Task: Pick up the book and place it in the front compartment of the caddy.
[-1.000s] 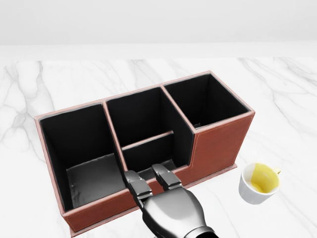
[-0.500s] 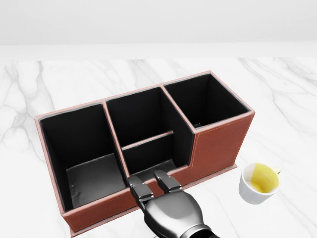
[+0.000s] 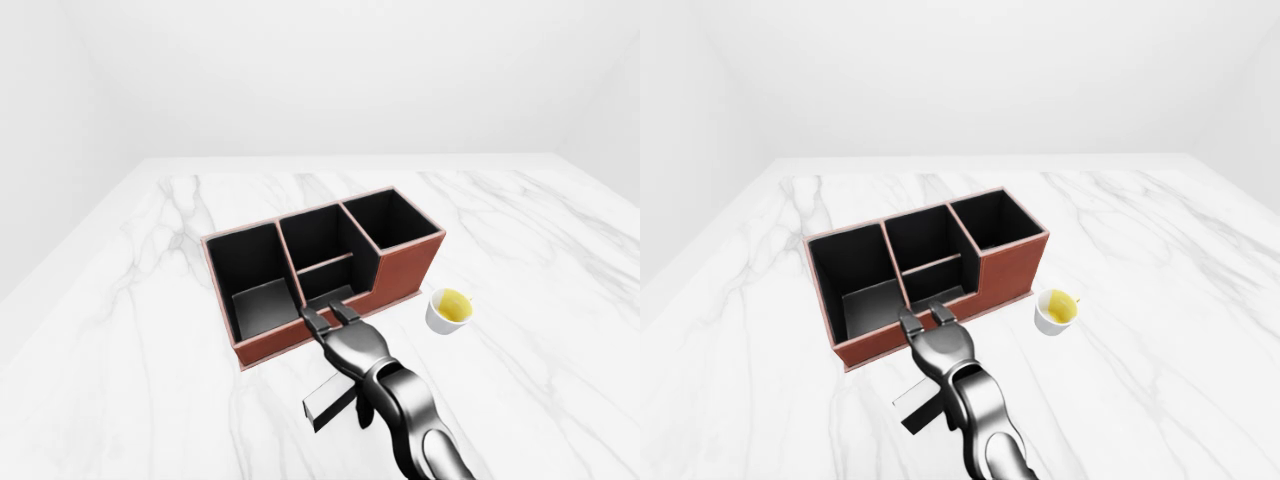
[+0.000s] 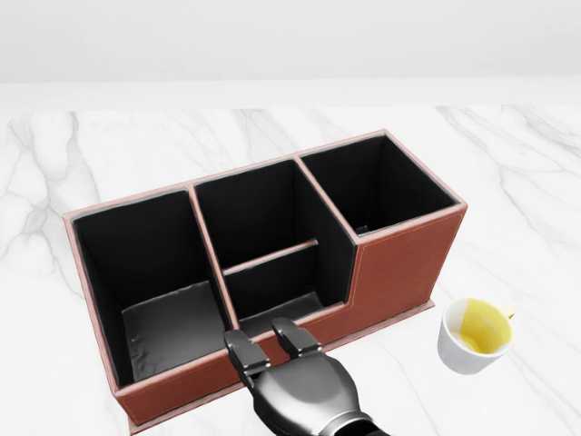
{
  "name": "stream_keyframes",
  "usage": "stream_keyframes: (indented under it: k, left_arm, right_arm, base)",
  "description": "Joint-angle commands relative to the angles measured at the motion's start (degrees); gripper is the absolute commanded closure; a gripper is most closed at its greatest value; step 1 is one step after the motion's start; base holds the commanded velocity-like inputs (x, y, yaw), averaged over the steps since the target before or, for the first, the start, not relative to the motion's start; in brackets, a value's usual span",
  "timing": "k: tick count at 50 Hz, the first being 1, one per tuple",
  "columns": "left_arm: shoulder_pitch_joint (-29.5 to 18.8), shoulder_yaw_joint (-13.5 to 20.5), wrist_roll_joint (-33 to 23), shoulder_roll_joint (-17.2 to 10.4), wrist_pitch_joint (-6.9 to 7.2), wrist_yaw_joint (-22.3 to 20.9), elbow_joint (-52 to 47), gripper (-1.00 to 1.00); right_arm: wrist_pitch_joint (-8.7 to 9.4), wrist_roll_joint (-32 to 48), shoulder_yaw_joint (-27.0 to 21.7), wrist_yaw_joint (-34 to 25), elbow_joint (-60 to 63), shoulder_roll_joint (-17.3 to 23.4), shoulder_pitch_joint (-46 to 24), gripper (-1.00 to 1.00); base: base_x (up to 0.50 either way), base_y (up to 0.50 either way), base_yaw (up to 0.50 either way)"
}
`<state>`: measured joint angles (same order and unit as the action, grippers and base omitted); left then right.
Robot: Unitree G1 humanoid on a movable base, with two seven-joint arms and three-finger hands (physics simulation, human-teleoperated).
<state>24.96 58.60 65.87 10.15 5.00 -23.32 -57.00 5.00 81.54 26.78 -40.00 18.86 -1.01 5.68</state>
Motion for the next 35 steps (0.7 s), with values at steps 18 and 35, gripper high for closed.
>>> stream_keyframes:
  k: [18, 35]
  left_arm:
    - [-0.21, -0.34, -0.65, -0.14, 0.00, -0.24, 0.70, -1.00]
    - [-0.05, 0.63, 0.63, -0.34, 0.00, 0.01, 0.55, -1.00]
  right_arm:
    - [0.00, -0.42, 2.42, 0.00, -2.89, -1.01, -0.43, -1.00]
    - [0.00, -1.12, 3.50, 0.00, -4.69, -0.16, 0.80, -0.77]
  base:
    - [0.00, 0.00, 0.00]
    - [0.00, 0.00, 0.00]
